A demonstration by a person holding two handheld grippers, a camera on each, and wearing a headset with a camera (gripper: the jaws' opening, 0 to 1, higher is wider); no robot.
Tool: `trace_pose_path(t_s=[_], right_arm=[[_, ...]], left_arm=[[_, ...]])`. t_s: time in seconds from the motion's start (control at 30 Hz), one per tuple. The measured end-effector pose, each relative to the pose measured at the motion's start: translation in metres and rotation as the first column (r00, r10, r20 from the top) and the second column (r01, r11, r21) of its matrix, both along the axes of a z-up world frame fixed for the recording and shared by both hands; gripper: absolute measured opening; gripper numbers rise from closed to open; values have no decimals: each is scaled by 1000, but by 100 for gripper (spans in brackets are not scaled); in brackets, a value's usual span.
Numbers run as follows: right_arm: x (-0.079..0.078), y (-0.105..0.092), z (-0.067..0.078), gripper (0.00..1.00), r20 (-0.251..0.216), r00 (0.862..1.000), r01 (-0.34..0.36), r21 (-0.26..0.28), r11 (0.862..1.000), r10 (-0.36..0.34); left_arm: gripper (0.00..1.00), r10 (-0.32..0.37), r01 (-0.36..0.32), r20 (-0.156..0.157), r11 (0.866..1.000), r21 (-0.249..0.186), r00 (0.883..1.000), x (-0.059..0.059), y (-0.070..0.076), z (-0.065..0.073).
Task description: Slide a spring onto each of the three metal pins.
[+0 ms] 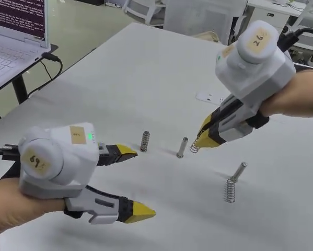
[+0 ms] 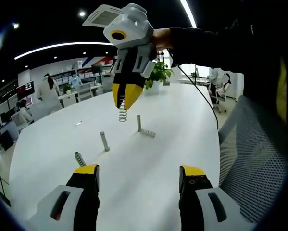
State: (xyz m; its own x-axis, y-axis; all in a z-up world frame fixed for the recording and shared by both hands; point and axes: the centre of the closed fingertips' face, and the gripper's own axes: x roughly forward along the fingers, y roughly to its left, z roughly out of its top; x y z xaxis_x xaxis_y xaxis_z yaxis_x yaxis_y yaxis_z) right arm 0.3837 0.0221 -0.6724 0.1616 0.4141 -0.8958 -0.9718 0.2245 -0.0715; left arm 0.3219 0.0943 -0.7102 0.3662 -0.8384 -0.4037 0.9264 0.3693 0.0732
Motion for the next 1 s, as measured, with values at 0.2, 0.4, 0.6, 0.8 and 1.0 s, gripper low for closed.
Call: trace_pose_path(t_s=[0.2,0.4,0.6,0.8,1.0], right_arm=[[7,-1,-2,8,-4,1000,8,-5,1000,-8],[15,1,-4,8,-2,1000,14,-6,1000,-14],[26,0,-3,8,10,999,33,3,999,-33],[35,1,-7,8,18,999,46,4,999,-46],[47,5,-8,8,33,997,64,18,998,-65]], left_arm=[[67,19,-19,-4,1000,10,1000,-3,9,-3],[68,40,-40,-9,999,-6,999,-3,12,-1],[68,60,-60,-21,998,-1,998,-4,16,-8],[68,74,-74,-20,997,6,997,-6,17,-10],[68,92,-92,-28,996,-3,995,-6,18,-11]])
